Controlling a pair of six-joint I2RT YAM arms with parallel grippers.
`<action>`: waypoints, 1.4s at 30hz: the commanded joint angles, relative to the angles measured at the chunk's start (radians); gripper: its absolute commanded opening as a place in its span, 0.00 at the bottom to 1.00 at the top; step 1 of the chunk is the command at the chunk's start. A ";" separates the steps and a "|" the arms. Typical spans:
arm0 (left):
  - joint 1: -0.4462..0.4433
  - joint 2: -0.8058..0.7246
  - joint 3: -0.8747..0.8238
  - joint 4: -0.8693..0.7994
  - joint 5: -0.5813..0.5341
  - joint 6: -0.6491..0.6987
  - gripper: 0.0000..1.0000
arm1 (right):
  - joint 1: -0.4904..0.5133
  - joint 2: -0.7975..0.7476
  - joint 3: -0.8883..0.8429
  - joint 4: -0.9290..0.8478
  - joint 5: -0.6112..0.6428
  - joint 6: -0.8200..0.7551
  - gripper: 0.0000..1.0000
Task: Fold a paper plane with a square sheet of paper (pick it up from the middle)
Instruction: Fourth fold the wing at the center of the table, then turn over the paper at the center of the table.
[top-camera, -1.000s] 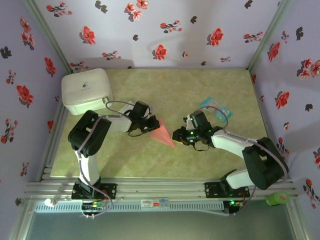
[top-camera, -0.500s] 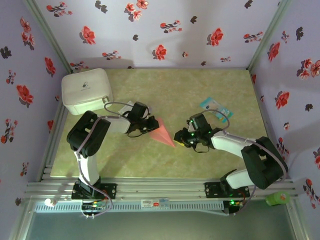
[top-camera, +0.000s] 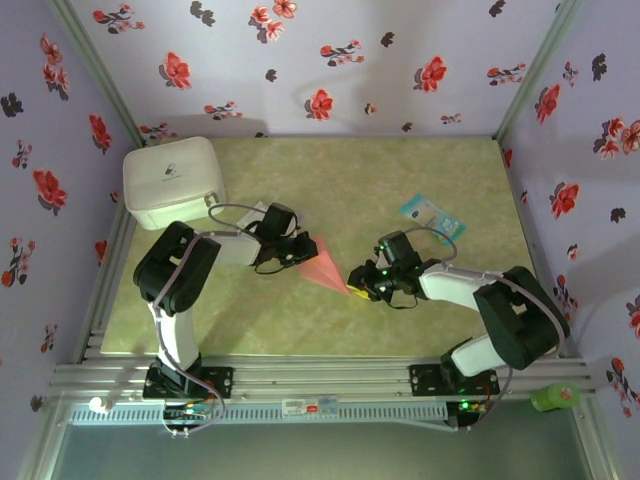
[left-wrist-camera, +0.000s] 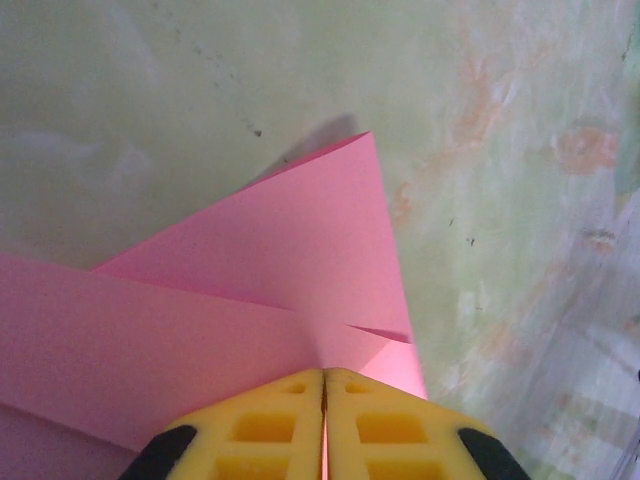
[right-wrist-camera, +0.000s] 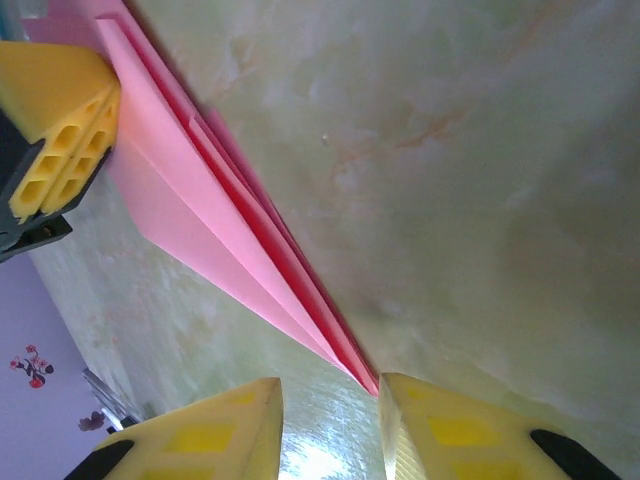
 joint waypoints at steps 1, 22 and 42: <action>0.015 0.022 -0.012 -0.118 -0.045 0.016 0.10 | -0.003 0.008 0.007 -0.013 -0.012 -0.004 0.31; 0.013 0.034 -0.005 -0.098 -0.033 -0.004 0.11 | 0.005 0.080 0.058 -0.084 -0.068 -0.079 0.25; 0.009 0.047 0.002 -0.081 -0.017 -0.036 0.10 | 0.006 0.105 0.078 -0.011 -0.109 -0.056 0.24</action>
